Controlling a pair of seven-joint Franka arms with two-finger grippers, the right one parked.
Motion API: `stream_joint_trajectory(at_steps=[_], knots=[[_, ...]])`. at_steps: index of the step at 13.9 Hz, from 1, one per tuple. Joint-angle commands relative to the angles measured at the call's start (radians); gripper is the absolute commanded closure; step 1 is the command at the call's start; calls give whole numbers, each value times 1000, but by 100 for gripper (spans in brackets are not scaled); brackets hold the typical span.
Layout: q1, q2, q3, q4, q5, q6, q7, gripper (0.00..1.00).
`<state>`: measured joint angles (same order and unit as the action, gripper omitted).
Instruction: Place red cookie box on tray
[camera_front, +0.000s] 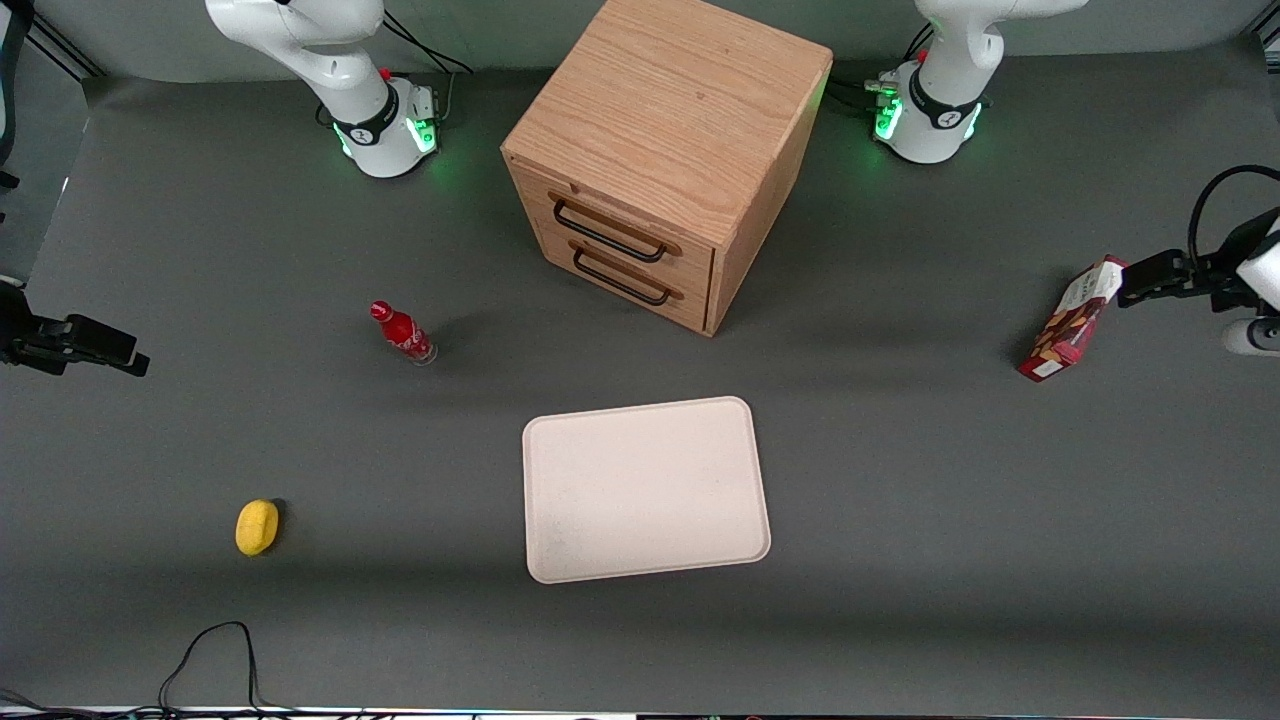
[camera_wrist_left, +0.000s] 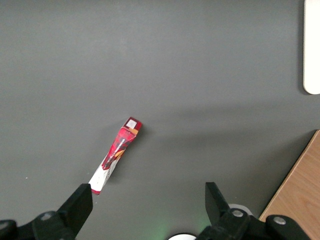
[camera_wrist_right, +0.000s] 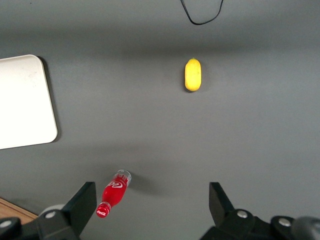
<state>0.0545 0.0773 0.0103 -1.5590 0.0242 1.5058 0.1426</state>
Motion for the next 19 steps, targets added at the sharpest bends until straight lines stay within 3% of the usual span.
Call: stream_joint_trajectory(at_steps=[1,4,7,9,16,18,19], knots=[[79,-150,-1,-188,11,59,110,0],[142,-324,-1,-422,11,154,164,0],[217,-410,-1,-559,11,206,288,0],[260,-430,-1,-604,11,221,353,0],[297,-445,-1,-648,10,240,319,0],[295,-444,-1,-656,11,251,388,0],[297,-441,0,-661,11,260,513,0]])
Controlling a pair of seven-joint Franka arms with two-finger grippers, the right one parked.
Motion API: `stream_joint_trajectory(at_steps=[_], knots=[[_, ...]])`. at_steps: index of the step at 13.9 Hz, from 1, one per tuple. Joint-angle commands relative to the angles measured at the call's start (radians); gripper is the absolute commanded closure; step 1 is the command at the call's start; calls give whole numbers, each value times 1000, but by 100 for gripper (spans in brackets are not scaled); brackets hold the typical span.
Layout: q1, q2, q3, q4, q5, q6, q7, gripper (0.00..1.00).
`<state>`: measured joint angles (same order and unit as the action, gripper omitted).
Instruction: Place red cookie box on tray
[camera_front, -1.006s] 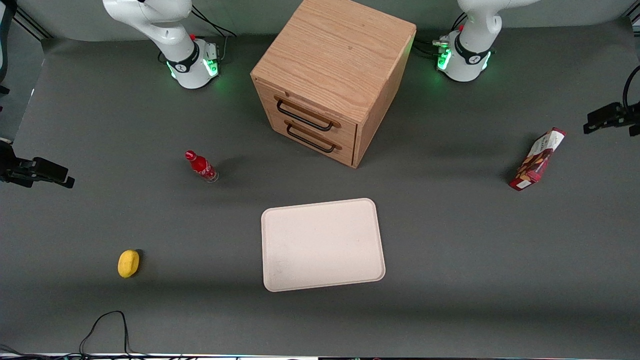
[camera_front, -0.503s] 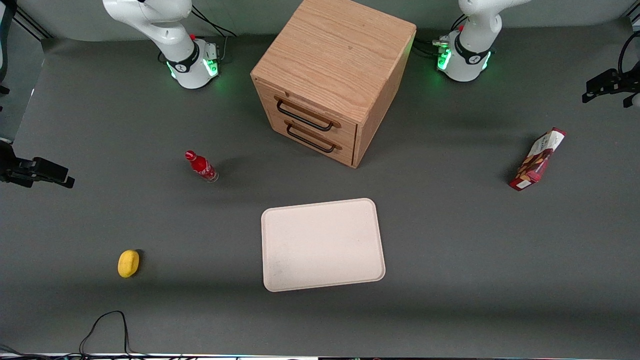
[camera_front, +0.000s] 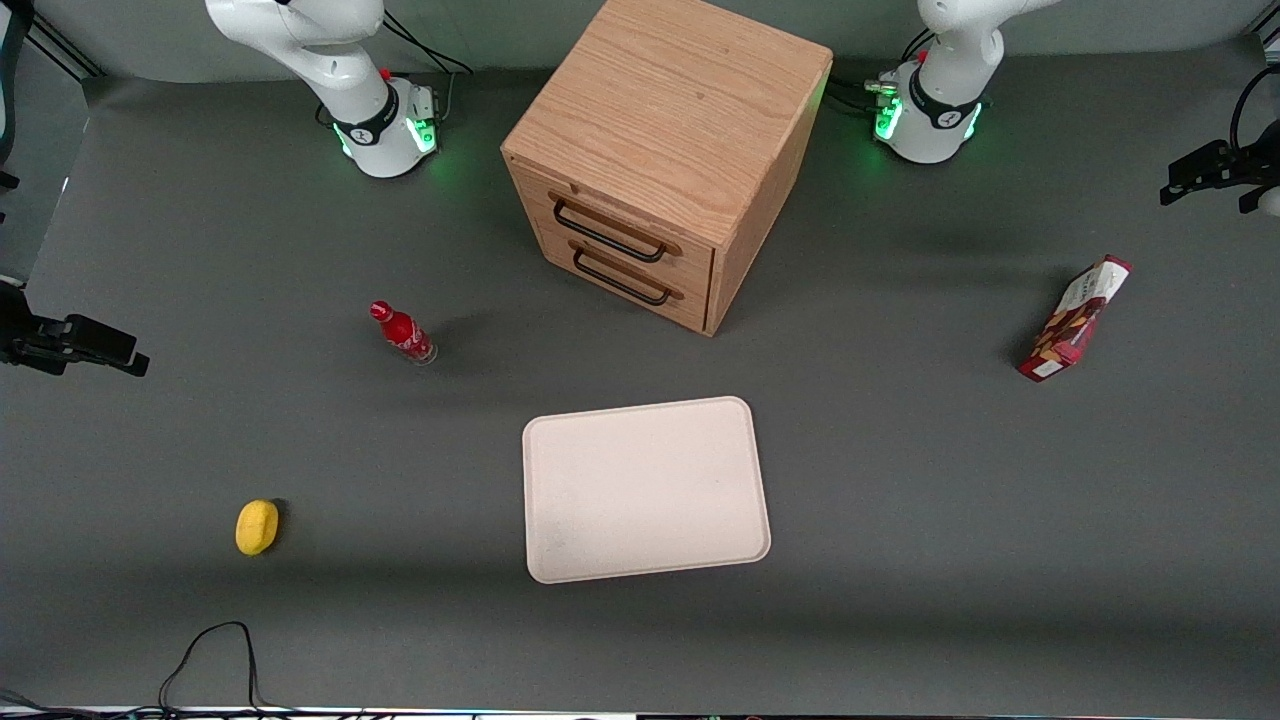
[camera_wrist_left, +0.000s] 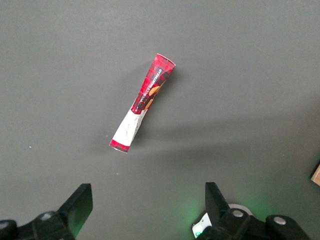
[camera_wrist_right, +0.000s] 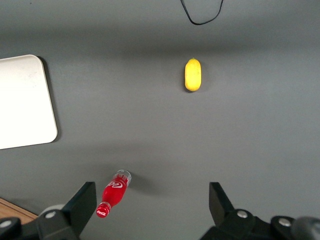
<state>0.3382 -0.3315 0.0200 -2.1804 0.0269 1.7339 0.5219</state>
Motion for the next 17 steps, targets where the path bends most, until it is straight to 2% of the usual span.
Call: stream_joint_trajectory(at_steps=[1,3,6,8,12,17], knots=[[19,-32,-9,-45,8,48,267,0],[53,-29,-8,-61,8,64,538,0],[56,-29,-8,-67,10,70,700,0],[47,-31,-12,-103,10,110,730,0],[42,-26,-19,-242,10,301,730,0],[45,78,-17,-367,10,566,733,0]])
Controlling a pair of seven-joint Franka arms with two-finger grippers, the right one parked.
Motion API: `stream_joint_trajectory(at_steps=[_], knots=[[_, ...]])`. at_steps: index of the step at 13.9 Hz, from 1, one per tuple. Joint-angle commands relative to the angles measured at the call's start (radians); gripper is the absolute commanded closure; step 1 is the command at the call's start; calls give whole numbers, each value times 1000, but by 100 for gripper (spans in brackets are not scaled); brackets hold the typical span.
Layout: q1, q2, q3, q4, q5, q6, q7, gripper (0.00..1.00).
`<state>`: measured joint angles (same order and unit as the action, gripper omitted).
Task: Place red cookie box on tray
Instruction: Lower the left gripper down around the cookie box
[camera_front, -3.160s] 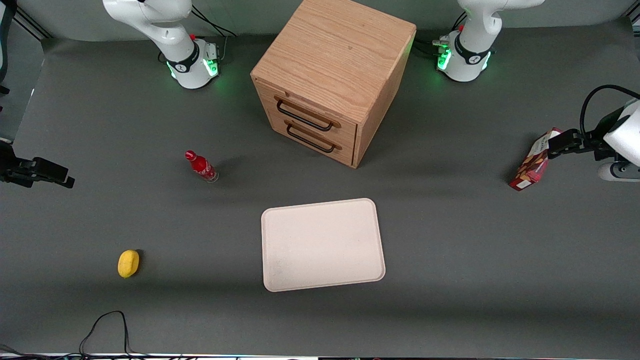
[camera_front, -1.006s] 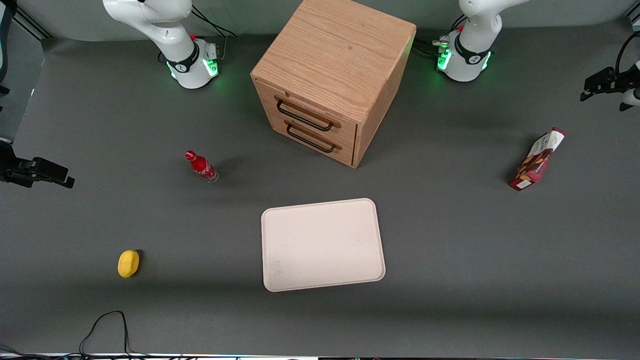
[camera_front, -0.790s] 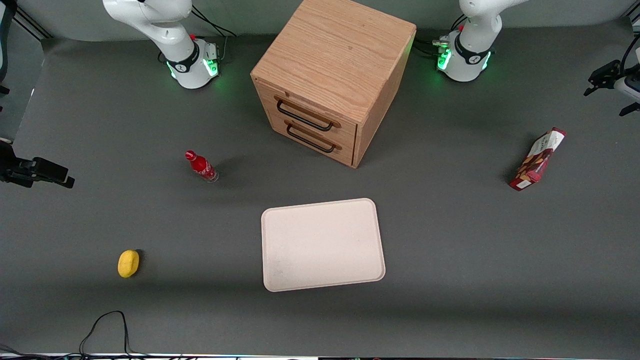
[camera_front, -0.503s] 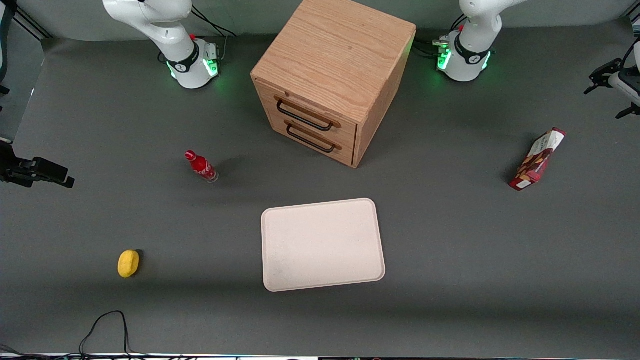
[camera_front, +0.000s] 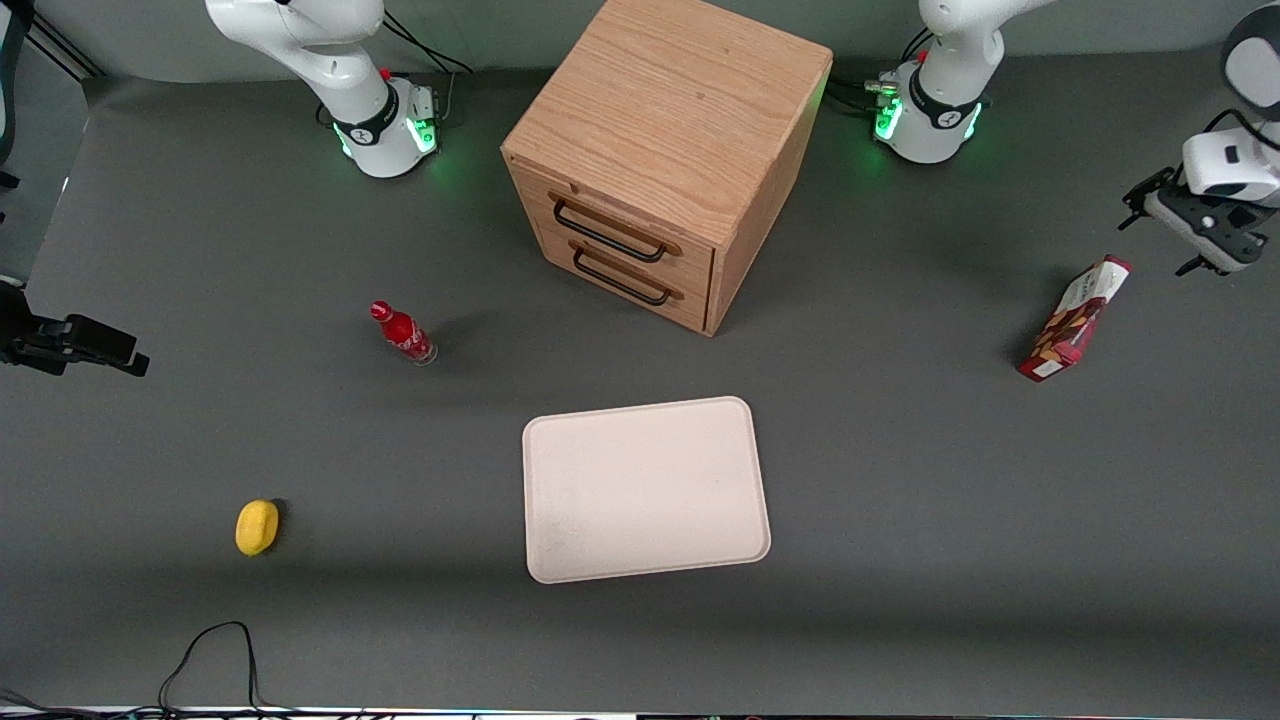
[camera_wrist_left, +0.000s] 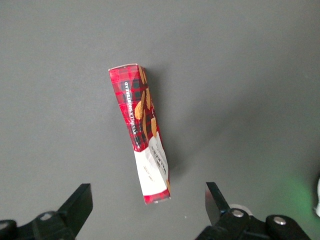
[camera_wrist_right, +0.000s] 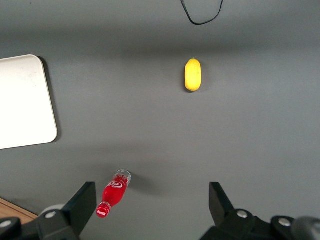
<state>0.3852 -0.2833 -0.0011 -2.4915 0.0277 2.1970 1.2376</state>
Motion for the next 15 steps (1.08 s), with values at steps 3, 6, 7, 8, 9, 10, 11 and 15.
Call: stream_joint_trajectory(at_steps=[3,6,7,8,9,10,11,15], knots=[[-2,128,4,-72,8,214,16,0],[1,205,4,-89,8,326,16,0],[3,225,4,-89,8,349,16,0],[4,240,4,-87,8,366,16,0],[3,254,4,-87,8,384,16,0],[4,274,4,-87,8,407,16,0],[6,298,4,-87,8,435,16,0],[4,325,4,-81,6,451,14,0]])
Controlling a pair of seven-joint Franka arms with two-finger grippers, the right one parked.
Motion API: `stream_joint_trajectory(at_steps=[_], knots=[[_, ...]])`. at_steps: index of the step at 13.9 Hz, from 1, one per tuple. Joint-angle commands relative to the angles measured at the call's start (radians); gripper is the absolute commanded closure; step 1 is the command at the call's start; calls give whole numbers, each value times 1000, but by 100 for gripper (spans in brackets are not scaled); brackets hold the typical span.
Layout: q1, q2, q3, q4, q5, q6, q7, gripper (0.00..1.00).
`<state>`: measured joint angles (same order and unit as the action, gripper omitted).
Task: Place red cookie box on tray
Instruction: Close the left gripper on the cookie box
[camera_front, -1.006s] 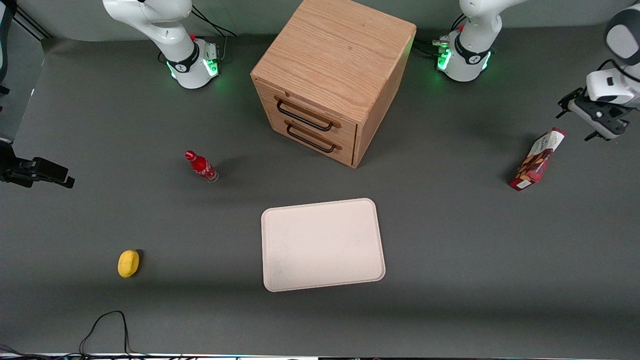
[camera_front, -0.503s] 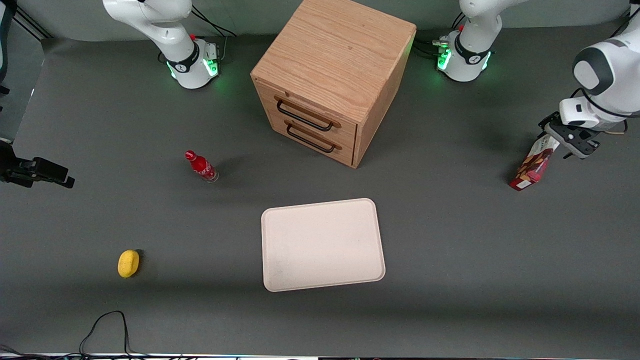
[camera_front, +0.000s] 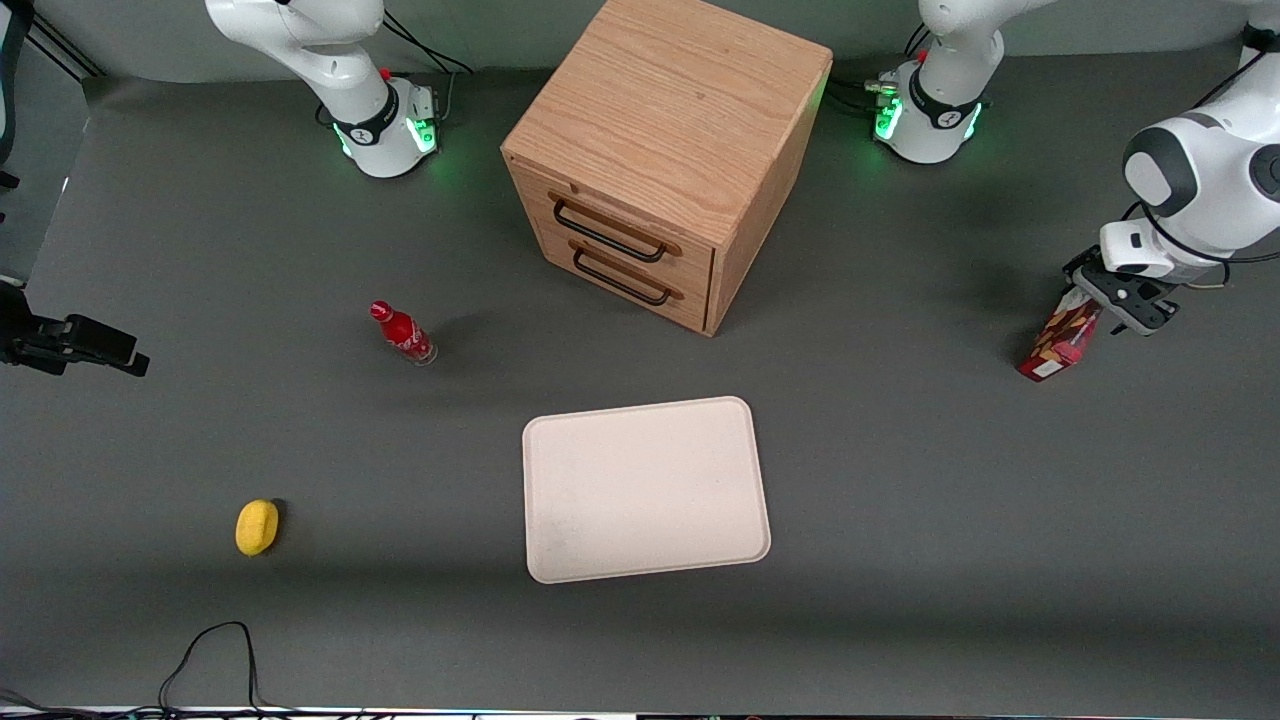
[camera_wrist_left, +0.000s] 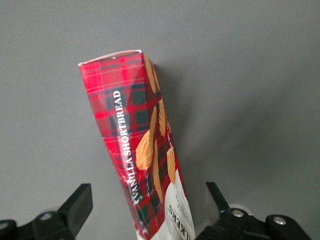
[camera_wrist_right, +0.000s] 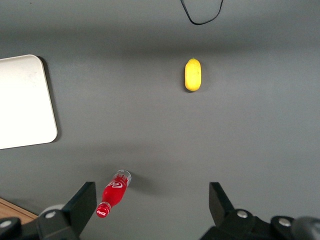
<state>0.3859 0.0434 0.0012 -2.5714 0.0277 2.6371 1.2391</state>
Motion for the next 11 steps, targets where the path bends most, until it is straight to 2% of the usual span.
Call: stream_joint_trajectory(at_steps=[1,2,5,6,11], knots=[[4,-2,2,-1,5,9,8,21],[4,-2,2,-3,3,8,6,47],[4,-2,2,-3,-3,0,2,96],[4,-2,2,-3,-3,0,2,100],[2,-33,2,16,-5,-44,-29,100]])
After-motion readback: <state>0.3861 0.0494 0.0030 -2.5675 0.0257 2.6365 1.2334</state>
